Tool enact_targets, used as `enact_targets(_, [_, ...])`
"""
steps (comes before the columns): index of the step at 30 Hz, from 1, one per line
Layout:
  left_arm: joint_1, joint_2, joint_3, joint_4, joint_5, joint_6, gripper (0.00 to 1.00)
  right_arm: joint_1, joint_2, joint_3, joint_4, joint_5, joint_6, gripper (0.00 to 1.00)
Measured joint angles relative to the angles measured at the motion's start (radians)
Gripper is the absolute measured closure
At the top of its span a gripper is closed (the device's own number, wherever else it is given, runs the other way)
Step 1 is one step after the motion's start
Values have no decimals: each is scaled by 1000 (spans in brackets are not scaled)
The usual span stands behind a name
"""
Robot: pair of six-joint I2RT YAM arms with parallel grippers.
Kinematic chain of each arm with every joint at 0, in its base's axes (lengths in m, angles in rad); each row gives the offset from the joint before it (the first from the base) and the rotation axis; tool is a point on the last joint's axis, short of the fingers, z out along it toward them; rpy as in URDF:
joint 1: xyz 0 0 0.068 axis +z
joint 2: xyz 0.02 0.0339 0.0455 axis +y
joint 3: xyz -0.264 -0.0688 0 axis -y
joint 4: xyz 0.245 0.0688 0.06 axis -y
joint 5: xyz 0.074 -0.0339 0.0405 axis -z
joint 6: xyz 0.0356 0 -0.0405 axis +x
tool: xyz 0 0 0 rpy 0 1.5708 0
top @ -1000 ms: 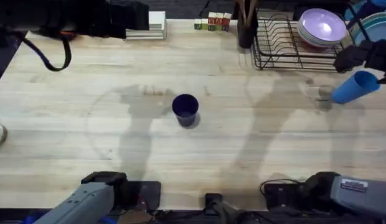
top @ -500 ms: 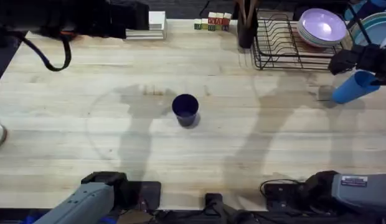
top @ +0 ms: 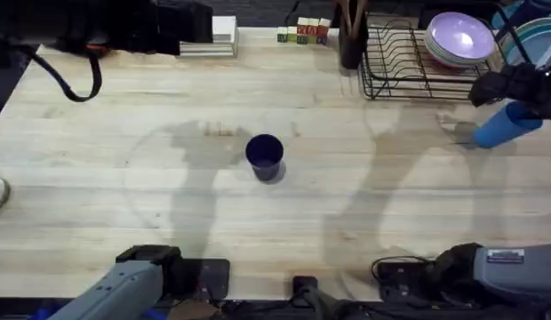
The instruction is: Pick up the cup on the table and put them onto the rack.
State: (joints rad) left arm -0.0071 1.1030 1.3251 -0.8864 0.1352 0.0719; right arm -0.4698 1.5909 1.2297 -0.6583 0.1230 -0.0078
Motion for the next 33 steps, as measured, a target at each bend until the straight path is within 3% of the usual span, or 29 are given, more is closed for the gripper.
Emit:
enact_targets(6, [0,0,0,0,0,0,7,0,15,0,1,-12,0,437])
enact_targets(11, [0,0,0,0,0,0,8,0,35,0,-5,-15,0,593])
enact_targets(18, [0,0,0,0,0,0,7,0,35,0,-4,-14,0,958])
enact_targets(28, [0,0,0,0,0,0,8,-2,31,4,-9,-11,-3,970])
enact_targets(33, [0,0,0,0,0,0,8,-2,-30,8,-31,-15,-3,970])
